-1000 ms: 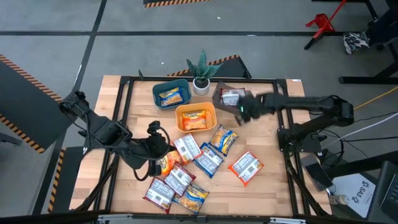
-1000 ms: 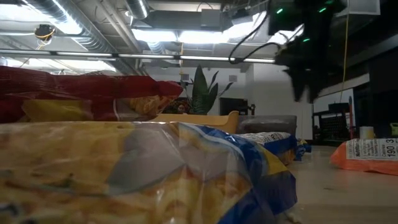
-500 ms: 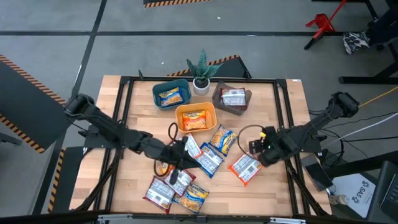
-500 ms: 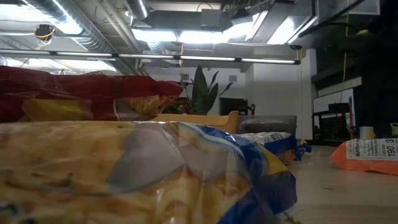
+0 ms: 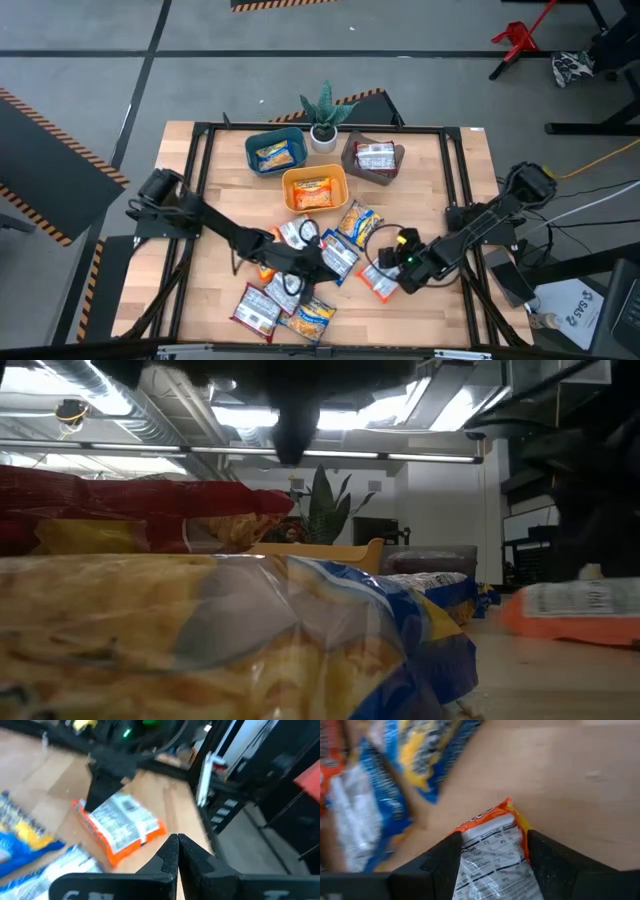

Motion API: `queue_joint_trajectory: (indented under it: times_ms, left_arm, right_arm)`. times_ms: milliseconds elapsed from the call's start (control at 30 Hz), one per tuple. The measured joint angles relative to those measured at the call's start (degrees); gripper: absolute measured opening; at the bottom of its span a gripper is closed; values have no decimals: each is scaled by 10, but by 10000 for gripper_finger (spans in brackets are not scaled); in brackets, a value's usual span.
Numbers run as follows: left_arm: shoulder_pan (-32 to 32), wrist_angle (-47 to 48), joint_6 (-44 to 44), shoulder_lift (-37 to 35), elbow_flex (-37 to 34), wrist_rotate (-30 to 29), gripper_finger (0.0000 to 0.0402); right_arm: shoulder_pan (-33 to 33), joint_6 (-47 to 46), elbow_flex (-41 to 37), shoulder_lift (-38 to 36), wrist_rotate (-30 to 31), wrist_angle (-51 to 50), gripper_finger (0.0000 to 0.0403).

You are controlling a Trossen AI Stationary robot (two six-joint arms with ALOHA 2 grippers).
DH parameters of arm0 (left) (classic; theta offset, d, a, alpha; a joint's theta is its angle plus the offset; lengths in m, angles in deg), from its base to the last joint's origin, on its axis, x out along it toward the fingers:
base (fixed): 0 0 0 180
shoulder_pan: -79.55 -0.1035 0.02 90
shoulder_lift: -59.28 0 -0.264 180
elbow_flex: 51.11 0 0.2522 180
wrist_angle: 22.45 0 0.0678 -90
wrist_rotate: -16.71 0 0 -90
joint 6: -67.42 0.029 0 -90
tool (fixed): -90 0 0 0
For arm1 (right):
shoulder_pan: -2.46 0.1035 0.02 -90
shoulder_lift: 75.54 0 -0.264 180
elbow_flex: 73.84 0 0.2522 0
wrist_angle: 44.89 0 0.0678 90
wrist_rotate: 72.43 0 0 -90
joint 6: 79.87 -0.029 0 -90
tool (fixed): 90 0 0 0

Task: Sort Maruchan noodles
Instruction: Put the right orange noodle pack into the yellow bin

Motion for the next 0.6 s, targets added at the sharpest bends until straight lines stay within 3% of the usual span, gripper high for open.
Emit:
queue_joint_trajectory:
  times_ms: [267, 467, 600]
  left_arm:
    - [-5, 3, 9, 81, 55, 22, 0]
    - [-4, 6, 51, 165, 134, 39, 0]
    - [-4, 57, 93, 212, 206, 10, 0]
  right_arm:
    - [-16, 31, -1, -13, 91, 28, 215]
    - [-17, 67, 0, -55, 104, 23, 215]
    - [-4, 80, 0, -67, 98, 21, 215]
